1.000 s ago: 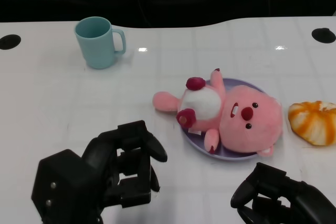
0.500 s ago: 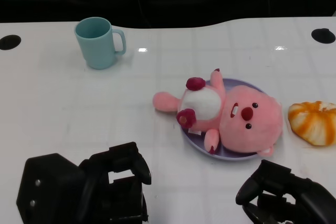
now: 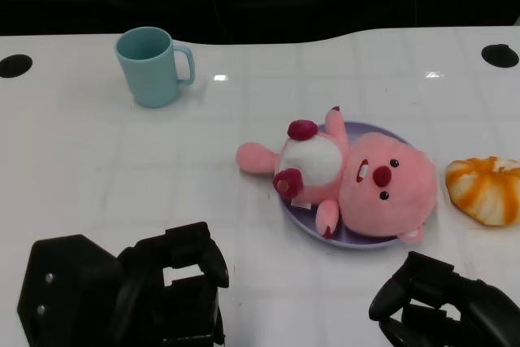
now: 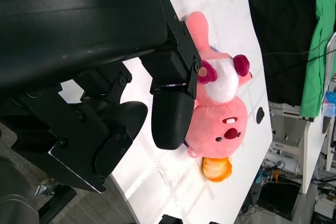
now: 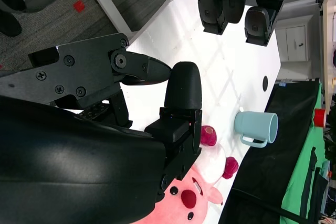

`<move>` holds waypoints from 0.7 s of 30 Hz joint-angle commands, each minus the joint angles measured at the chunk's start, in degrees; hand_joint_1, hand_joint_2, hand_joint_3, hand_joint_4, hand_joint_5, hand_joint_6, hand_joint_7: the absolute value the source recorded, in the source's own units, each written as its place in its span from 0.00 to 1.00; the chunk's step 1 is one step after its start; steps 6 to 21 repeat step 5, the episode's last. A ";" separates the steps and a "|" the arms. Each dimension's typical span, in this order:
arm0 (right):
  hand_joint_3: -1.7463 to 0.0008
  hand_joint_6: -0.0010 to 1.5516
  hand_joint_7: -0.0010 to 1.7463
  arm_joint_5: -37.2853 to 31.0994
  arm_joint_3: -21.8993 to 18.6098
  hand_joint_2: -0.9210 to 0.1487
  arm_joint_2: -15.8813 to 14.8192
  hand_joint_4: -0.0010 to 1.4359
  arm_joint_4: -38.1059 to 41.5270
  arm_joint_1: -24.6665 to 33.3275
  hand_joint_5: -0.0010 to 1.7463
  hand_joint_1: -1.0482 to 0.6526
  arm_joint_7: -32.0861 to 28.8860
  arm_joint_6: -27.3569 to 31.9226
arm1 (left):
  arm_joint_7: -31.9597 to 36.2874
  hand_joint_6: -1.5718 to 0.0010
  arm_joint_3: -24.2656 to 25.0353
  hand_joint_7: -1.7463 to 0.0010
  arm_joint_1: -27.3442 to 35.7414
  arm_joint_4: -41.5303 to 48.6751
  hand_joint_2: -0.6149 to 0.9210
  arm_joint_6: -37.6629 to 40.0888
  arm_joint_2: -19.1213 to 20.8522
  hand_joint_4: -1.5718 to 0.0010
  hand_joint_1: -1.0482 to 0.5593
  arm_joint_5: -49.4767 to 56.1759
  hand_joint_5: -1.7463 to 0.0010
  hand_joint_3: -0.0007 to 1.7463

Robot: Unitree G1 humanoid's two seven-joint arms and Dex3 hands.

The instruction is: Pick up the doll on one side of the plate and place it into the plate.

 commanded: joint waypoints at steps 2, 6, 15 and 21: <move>0.72 0.30 0.95 0.64 -0.93 0.00 -0.68 0.46 0.18 0.12 1.00 0.46 0.36 -1.40 | -0.98 0.46 0.98 0.05 -0.33 0.19 0.66 1.76 1.14 0.41 0.60 -1.70 0.00 0.85; 0.73 0.31 0.95 0.20 -0.91 0.00 -0.73 0.47 -0.13 0.36 1.00 0.45 0.00 -1.57 | -0.92 0.47 1.03 0.05 -0.17 0.03 0.66 1.80 1.19 0.41 0.61 -1.71 0.00 0.85; 0.73 0.31 0.95 0.20 -0.91 0.00 -0.73 0.47 -0.13 0.36 1.00 0.45 0.00 -1.57 | -0.92 0.47 1.03 0.05 -0.17 0.03 0.66 1.80 1.19 0.41 0.61 -1.71 0.00 0.85; 0.73 0.31 0.95 0.20 -0.91 0.00 -0.73 0.47 -0.13 0.36 1.00 0.45 0.00 -1.57 | -0.92 0.47 1.03 0.05 -0.17 0.03 0.66 1.80 1.19 0.41 0.61 -1.71 0.00 0.85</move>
